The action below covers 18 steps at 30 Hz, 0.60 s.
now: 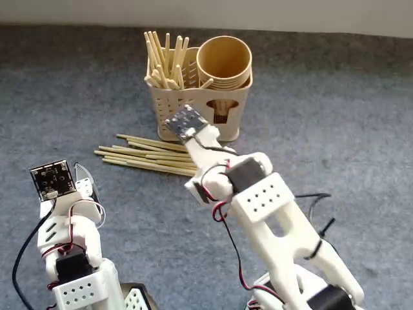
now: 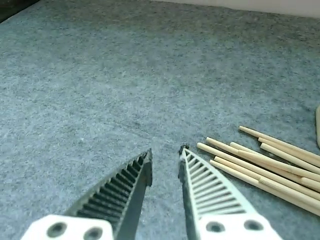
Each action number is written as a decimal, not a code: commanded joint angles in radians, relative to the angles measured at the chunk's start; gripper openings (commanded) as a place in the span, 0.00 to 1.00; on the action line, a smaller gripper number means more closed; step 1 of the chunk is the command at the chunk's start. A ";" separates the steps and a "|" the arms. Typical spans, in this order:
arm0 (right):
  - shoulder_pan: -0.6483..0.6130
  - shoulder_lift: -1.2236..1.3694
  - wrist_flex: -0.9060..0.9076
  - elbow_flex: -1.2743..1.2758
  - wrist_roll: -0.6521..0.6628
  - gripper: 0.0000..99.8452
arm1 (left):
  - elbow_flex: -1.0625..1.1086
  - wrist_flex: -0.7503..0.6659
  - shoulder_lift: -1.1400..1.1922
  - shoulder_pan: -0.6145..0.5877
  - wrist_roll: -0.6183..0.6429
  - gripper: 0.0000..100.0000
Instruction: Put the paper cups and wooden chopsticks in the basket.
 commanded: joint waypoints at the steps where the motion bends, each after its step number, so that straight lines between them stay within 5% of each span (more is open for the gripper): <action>1: -0.033 0.076 0.001 -0.125 0.017 0.08 | 0.005 0.000 -0.007 -0.025 -0.012 0.11; 6: -0.038 0.223 -0.001 -0.229 0.018 0.19 | 0.005 -0.003 -0.007 -0.076 -0.012 0.11; 18: -0.099 0.473 -0.209 -0.251 0.164 0.20 | 0.025 -0.005 -0.005 -0.168 -0.012 0.11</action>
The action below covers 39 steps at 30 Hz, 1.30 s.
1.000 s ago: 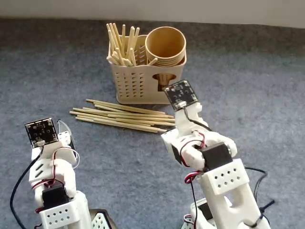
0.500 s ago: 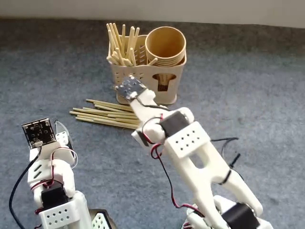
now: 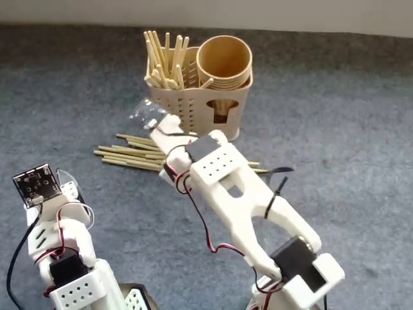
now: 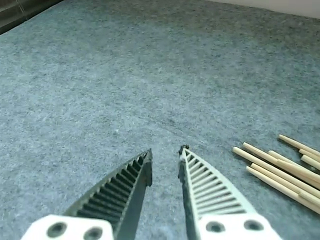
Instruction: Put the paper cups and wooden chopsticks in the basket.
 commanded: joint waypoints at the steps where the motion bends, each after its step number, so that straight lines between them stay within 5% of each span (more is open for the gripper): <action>1: -0.031 0.058 -0.027 -0.056 0.031 0.20 | 0.024 -0.005 -0.005 -0.031 -0.012 0.11; 21: 0.082 0.239 -0.136 -0.145 0.192 0.19 | 0.024 -0.005 -0.007 -0.031 -0.012 0.11; 39: 0.074 0.355 -0.127 -0.150 0.193 0.14 | 0.024 -0.005 -0.007 -0.031 -0.012 0.11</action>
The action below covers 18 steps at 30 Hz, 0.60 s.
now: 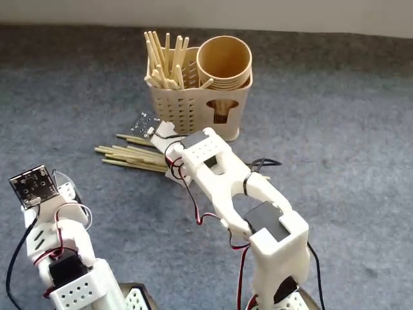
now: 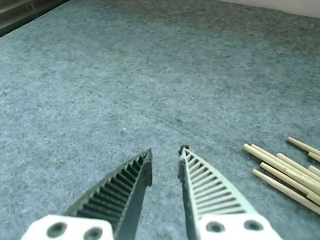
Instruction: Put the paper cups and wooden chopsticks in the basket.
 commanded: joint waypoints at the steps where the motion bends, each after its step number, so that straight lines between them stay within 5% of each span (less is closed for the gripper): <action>1: -0.013 -0.004 0.056 -0.035 0.011 0.13 | 0.022 -0.005 -0.007 -0.007 -0.012 0.11; 18: -0.101 -0.074 0.259 -0.030 0.012 0.13 | 0.022 -0.005 -0.007 -0.007 -0.012 0.11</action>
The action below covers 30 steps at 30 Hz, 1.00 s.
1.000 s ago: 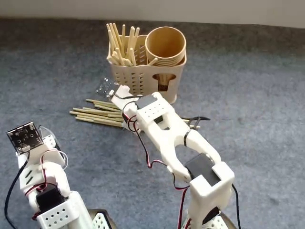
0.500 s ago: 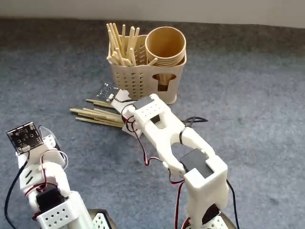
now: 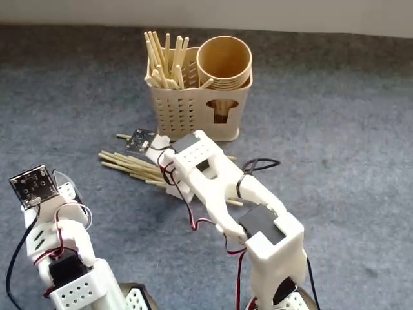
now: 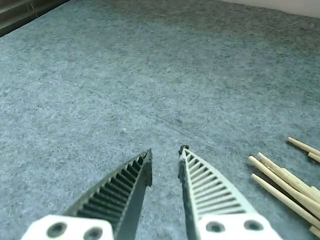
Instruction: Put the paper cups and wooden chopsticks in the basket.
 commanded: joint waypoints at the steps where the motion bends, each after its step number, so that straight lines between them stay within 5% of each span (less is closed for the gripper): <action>1: -0.035 -0.088 0.022 -0.010 0.012 0.13 | 0.022 -0.005 -0.007 -0.007 -0.012 0.11; 30: -0.030 -0.170 0.021 0.025 0.006 0.13 | 0.022 -0.003 -0.007 -0.007 -0.012 0.11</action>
